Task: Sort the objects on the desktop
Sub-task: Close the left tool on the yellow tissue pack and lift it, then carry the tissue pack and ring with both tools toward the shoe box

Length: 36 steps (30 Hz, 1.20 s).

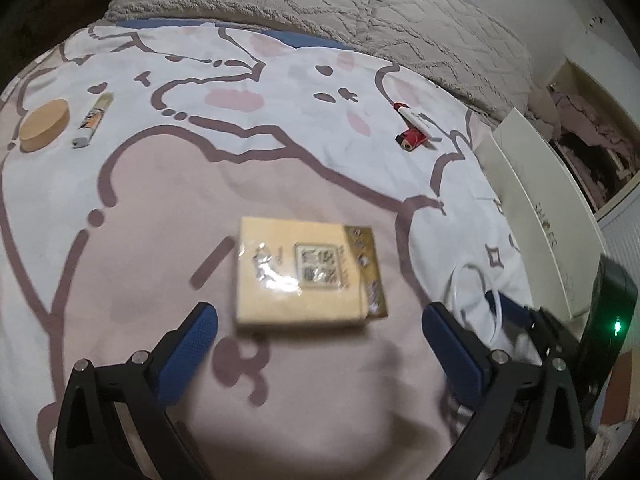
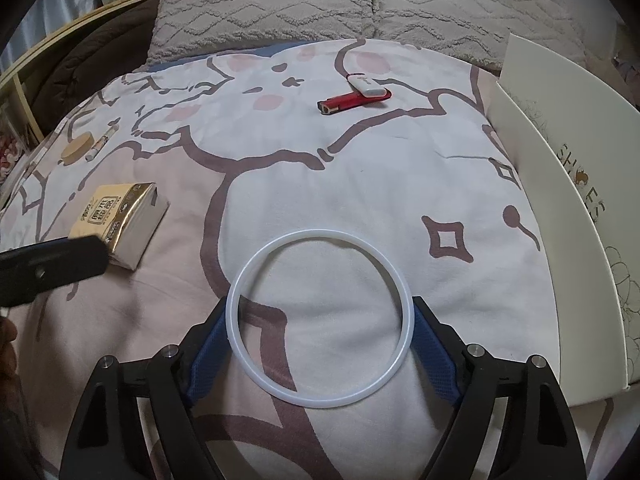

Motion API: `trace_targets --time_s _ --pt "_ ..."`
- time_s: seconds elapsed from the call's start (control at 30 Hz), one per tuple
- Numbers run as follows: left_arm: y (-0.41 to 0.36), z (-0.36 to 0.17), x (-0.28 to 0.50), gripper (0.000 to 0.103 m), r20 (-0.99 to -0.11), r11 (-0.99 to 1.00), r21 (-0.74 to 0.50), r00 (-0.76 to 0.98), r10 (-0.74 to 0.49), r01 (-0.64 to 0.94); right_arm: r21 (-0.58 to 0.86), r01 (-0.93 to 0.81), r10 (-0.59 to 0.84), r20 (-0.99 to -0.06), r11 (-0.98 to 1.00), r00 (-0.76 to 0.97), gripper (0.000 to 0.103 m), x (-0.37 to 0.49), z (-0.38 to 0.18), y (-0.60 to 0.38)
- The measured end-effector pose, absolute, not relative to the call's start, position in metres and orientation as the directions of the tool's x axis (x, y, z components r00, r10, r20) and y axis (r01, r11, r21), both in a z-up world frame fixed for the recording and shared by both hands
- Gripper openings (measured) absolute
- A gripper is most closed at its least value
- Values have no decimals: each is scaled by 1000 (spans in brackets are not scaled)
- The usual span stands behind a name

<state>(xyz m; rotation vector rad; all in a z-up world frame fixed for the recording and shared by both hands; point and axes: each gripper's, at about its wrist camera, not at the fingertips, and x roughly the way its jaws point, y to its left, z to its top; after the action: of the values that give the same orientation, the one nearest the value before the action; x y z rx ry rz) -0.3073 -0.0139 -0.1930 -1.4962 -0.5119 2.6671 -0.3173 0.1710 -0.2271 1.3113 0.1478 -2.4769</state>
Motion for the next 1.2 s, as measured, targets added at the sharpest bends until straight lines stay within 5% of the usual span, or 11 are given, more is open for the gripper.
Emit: trace_targets --time_s 0.3,0.47,0.57,0.77,1.03,1.2 --pt "-10 -199 -325 103 -837 -945 -284 -523 161 163 122 375 -304 -825 -919 -476 101 -320 -227 169" --pt "-13 -201 -327 101 -835 -941 -292 -526 163 172 213 326 -351 -819 -921 -454 97 -325 -221 180" --pt "-11 -202 -328 97 -840 -949 -268 -523 145 167 187 306 -317 -829 -934 -462 85 -323 -219 180" --pt "-7 -203 -327 96 -845 -961 -231 -521 121 151 140 319 -283 -840 -937 -464 85 -322 -219 175" --pt "-10 -201 -325 77 -850 -966 -203 -519 93 159 145 312 -282 -843 -939 -457 84 -320 -216 175" --pt "-8 -198 -324 75 -844 -967 -211 -526 108 140 121 308 -258 -851 -944 -457 84 -318 -213 171"
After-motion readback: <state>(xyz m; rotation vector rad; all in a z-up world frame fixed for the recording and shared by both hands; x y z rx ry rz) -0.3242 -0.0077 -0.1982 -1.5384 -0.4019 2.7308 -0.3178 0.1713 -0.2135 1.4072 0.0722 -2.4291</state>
